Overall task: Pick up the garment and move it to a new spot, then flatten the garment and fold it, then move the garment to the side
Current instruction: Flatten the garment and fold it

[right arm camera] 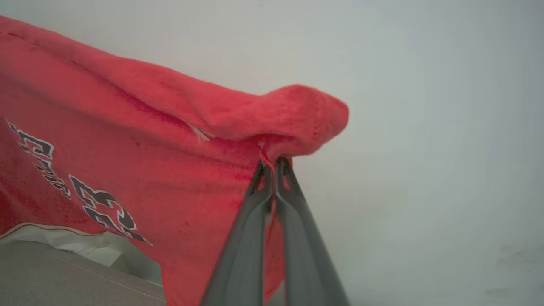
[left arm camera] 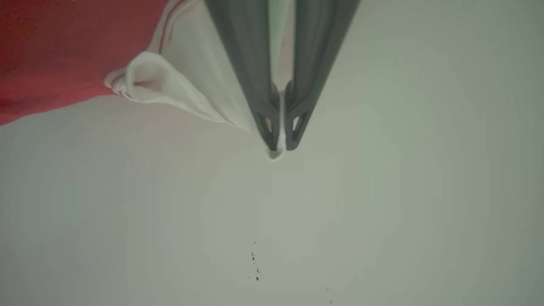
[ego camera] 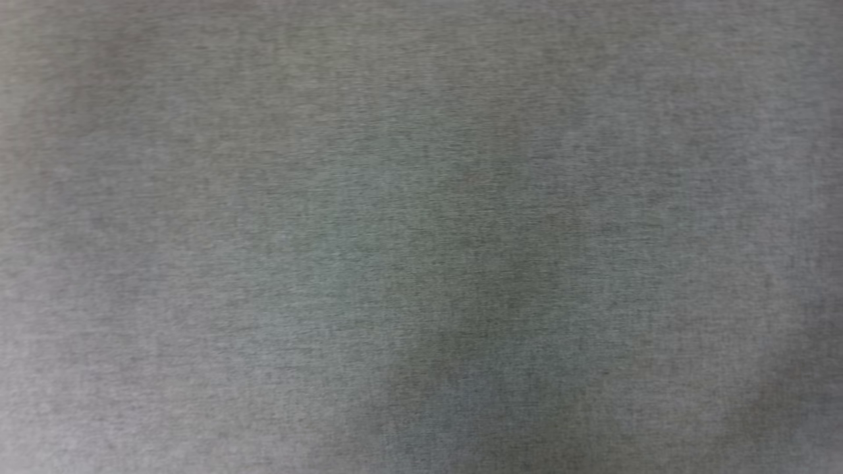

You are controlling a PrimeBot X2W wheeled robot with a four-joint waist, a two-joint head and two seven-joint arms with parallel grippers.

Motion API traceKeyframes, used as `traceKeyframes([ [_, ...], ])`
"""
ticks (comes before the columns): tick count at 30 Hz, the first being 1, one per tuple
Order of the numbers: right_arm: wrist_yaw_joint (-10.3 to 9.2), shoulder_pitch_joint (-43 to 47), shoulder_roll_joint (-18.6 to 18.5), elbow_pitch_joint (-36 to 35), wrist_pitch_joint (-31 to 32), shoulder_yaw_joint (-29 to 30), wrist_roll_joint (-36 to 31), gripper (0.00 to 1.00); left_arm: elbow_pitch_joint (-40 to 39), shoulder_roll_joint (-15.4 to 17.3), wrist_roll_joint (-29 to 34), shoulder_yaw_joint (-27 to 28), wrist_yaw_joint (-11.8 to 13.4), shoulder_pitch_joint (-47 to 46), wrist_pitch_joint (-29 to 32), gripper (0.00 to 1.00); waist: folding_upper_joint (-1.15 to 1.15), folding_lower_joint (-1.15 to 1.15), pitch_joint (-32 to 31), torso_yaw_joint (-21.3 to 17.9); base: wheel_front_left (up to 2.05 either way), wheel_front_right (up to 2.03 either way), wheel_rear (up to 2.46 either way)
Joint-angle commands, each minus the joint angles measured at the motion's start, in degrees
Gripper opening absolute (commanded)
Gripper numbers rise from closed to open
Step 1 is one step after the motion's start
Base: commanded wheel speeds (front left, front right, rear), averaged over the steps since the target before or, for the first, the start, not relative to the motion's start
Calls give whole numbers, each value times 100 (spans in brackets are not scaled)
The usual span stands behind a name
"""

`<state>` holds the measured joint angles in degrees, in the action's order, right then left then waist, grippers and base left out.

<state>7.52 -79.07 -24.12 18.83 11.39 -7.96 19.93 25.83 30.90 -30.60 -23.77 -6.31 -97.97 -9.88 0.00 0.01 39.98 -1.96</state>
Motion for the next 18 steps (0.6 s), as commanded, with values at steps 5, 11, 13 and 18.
traceKeyframes([
  [5,-6,706,30,429,-548,-199,-13,0,110,-269,-143,-218,47,1271,-312,0,0,-1,-208,208,0,0,0],
  [11,-6,1810,-152,571,-976,-678,139,0,-246,-373,-271,-379,249,3074,-459,0,0,-1,-742,375,0,0,0],
  [13,-6,2239,-255,577,-1053,-854,210,0,-466,-325,-314,-488,333,3770,-440,0,0,-1,-959,431,0,0,0],
  [18,-6,3298,-561,528,-1211,-1200,418,0,-1073,-41,-515,-634,568,5342,-291,0,0,-1,-1545,560,0,0,0],
])
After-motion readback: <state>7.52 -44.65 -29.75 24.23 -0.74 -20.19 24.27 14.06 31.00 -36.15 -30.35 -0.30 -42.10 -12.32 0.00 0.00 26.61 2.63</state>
